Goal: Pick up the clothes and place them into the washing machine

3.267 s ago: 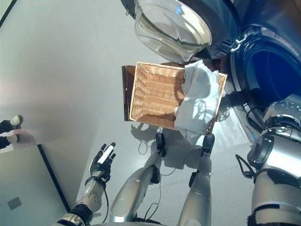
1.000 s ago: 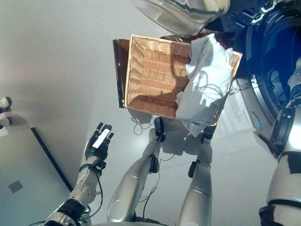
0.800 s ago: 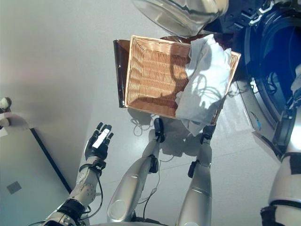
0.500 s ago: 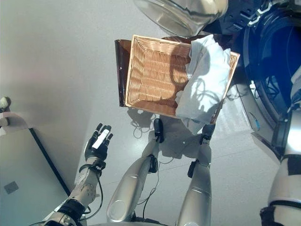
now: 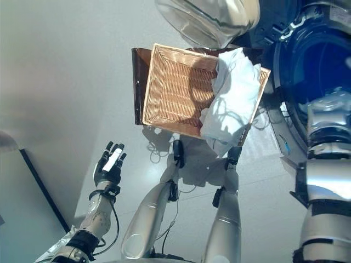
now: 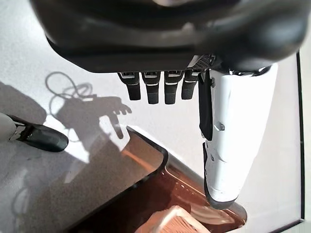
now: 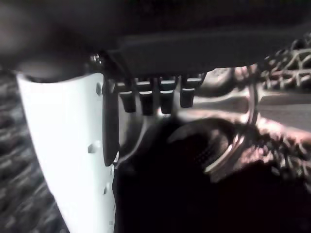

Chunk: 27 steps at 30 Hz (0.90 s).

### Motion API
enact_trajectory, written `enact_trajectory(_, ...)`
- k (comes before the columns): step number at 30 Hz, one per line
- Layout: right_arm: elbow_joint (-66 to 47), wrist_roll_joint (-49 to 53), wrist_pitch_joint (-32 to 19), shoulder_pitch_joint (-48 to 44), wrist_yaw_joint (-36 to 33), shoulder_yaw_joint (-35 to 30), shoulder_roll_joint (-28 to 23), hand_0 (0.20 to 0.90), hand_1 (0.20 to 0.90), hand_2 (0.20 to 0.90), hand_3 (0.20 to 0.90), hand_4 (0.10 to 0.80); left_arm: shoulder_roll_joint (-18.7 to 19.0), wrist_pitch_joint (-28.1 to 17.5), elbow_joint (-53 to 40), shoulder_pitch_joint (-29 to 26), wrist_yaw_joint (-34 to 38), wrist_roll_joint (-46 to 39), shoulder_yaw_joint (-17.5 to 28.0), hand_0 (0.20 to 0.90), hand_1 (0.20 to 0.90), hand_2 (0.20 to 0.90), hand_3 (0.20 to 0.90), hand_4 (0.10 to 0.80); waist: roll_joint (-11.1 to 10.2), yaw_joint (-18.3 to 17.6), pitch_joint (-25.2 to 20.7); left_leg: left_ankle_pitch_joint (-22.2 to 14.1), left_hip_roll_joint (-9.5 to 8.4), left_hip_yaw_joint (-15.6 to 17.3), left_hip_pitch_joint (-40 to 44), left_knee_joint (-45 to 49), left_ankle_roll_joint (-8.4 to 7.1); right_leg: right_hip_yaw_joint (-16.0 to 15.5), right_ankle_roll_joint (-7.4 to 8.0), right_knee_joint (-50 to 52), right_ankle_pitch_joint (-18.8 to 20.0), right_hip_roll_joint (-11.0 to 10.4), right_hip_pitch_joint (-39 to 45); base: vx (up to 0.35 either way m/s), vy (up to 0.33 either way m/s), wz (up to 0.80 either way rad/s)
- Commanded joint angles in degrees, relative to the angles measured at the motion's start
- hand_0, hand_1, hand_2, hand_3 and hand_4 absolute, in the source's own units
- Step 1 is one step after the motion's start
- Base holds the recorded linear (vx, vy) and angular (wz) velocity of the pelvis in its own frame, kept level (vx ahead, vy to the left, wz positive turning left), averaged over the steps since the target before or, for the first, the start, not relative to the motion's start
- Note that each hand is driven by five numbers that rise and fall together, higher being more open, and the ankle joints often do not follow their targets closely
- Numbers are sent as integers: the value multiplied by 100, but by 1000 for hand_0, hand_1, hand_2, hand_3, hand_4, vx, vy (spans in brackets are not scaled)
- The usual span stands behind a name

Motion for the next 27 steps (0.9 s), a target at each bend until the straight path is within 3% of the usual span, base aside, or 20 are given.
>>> enact_trajectory(1,-370,-557,-271,317,-457,277,-282,900,900,900,900,800,173,-420,213,171,91,194,209,900,900,900,900,800,103,347,-346,-95,53,-36,234,-488,-530,-141,113,303,-646,283,303,0,0,0)
enact_trajectory(12,-1420,-1287,-338,1574,-551,-106,1029,900,900,900,900,800,130,-336,599,-43,147,412,498,900,900,900,900,800,-250,145,-357,-174,141,74,485,-440,-467,-101,82,268,-655,380,545,6,-6,-4)
enact_trajectory(16,-1849,-1565,-434,1966,-397,-50,1359,900,900,900,900,800,149,-255,817,-133,172,593,572,900,900,900,900,800,-460,9,-285,-352,158,59,275,39,-433,-88,73,247,-602,412,649,-17,-41,-8)
enact_trajectory(27,-2356,-1992,-589,2554,-69,324,2135,900,900,900,900,800,112,-179,1402,-283,335,929,773,900,900,900,900,800,-789,-142,-278,-410,370,116,417,160,-446,-31,42,186,-580,575,893,24,-17,-10)
